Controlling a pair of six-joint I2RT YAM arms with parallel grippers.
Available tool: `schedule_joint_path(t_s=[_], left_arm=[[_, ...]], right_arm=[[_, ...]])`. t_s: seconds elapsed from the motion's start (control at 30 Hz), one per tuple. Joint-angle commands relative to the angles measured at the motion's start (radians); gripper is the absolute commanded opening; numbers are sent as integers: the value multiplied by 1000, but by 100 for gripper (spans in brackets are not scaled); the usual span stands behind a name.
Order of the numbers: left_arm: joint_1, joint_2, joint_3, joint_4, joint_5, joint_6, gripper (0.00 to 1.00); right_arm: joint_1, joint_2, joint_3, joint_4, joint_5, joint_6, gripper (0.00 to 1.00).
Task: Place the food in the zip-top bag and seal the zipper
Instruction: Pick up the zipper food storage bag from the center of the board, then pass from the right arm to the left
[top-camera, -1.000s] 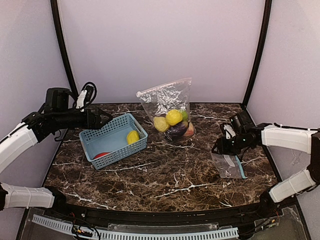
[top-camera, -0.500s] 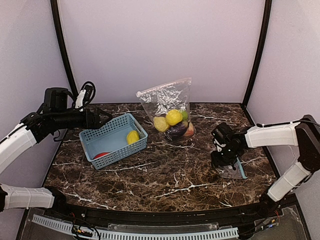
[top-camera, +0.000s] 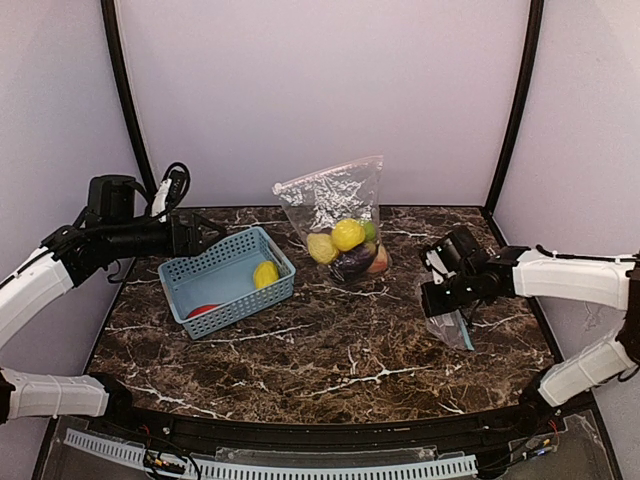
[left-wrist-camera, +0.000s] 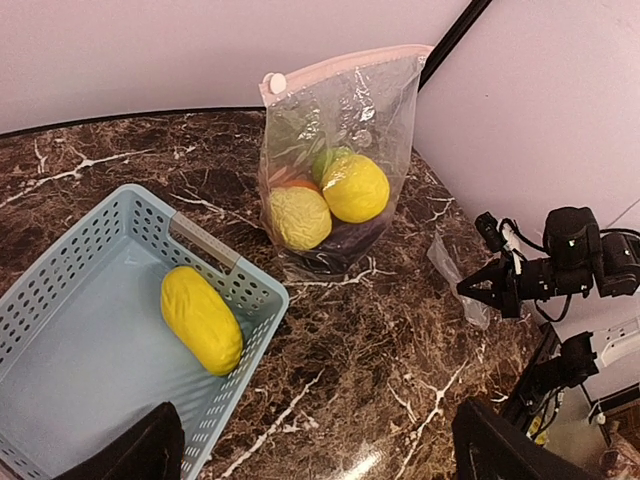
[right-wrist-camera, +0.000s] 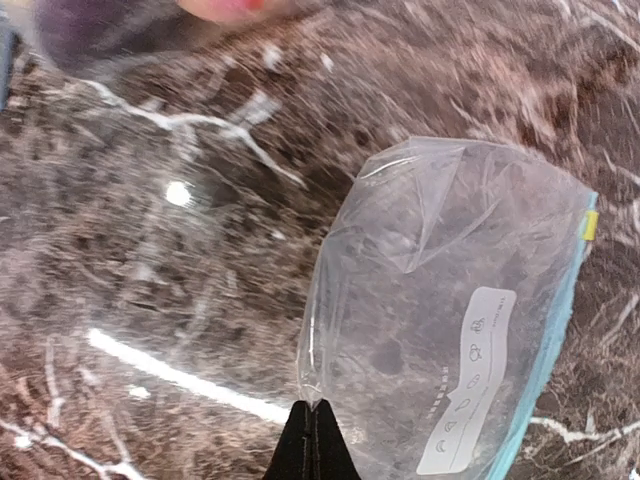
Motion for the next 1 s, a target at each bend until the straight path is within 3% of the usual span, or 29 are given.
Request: schedule_joint_path(t_s=[0.0,0.13,0.3,0.67,0.97], left_arm=[[-1,-6,-42,62,79,-134,93],[-8,5,-73,121,134,-249,92],[-46,35,-88,167,165,-348,91],[-129,203,-93,381,245,-546,91],[-159,322,-93,416,328,-579,91]], right_arm=[[27,-146,-24,141,-196,-113,0],[99,-258,-24,206,-296,-162,0],[215,-277,26,249,-297,-184,0],[526,-58,250,247,-140,-324,0],[650,84,384,216,-39,-453,0]])
